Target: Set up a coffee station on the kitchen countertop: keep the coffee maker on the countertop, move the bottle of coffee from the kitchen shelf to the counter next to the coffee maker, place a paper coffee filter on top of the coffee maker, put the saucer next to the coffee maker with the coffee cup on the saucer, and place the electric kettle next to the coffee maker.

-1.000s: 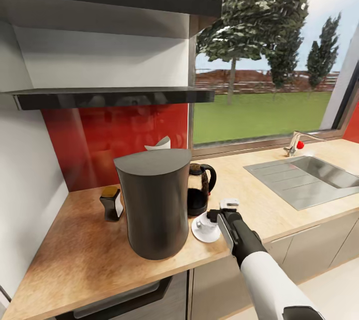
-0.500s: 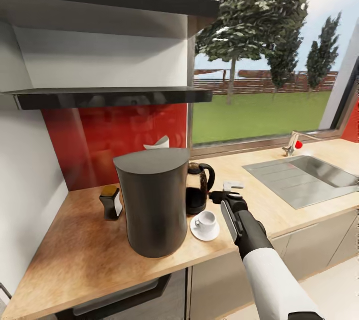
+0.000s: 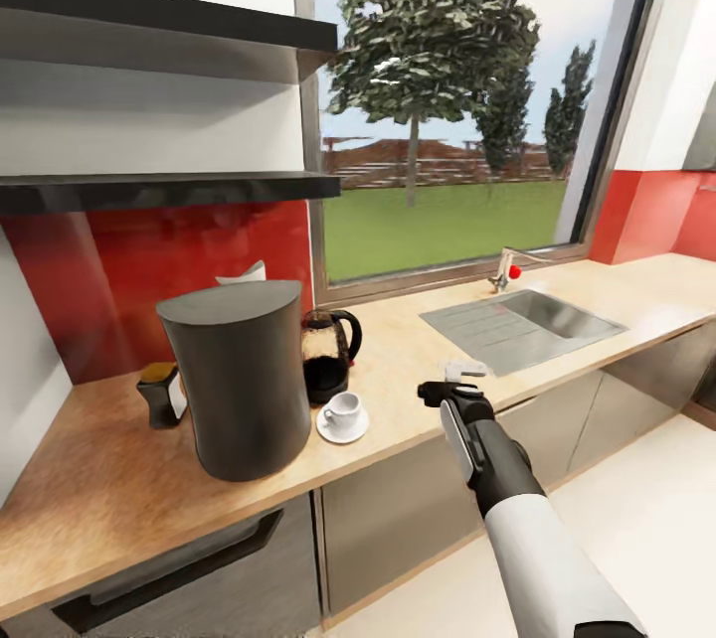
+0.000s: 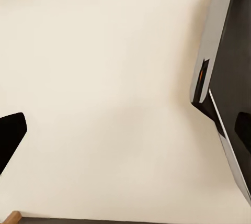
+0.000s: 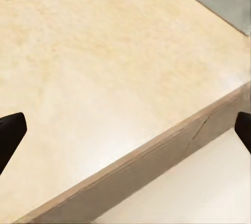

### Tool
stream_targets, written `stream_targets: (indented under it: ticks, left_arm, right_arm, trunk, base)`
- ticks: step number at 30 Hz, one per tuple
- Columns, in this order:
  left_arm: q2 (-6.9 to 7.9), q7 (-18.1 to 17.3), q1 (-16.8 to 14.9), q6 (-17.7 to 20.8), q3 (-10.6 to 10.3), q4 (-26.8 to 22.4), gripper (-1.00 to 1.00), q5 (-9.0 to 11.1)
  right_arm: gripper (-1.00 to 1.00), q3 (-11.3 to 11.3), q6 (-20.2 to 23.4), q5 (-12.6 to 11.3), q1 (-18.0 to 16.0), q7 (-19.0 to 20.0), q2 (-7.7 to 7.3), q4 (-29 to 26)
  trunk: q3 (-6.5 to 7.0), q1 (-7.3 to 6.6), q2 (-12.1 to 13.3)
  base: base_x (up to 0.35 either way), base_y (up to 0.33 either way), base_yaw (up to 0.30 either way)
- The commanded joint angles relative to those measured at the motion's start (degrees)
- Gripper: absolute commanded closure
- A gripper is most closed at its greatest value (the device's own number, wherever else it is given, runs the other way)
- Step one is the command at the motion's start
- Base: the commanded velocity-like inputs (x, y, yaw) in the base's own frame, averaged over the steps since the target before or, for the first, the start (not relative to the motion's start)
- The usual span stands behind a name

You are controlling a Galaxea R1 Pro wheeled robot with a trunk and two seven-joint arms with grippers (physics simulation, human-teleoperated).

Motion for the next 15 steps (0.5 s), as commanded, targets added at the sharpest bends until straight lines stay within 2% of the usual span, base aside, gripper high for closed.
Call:
stream_targets:
  ticks: [1,4,8,15]
  left_arm:
    - [0.0,0.21,0.02,-0.25,0.46,0.0,-1.0,-0.63]
    - [0.0,0.23,0.02,-0.26,0.48,-0.19,-1.0,-0.72]
    - [0.0,0.23,0.02,-0.32,0.57,-0.51,-1.0,-0.74]
    - [0.0,0.24,0.02,-0.63,0.42,-0.58,-1.0,-0.74]
  right_arm:
    - [-1.0,-0.12,0.26,0.22,-0.02,-0.02,0.05,0.04]
    - [-1.0,-0.67,0.26,0.26,0.04,-0.03,0.05,0.24]
    - [-1.0,-2.64,0.26,0.25,0.07,-0.03,-0.33,0.28]
    - [-1.0,-3.07,0.26,0.31,0.16,-0.11,-1.42,0.25]
  trunk:
    - [-0.01,-0.01,-0.04]
    - [-0.01,-0.01,-0.04]
    - [-0.01,-0.01,-0.04]
    - [-0.01,-0.01,-0.04]
  base:
    - [-0.265,-0.175,-0.3]
    - [-0.264,-0.176,-0.3]
    - [-0.251,-0.155,-0.3]
    - [-0.041,-0.023,-0.3]
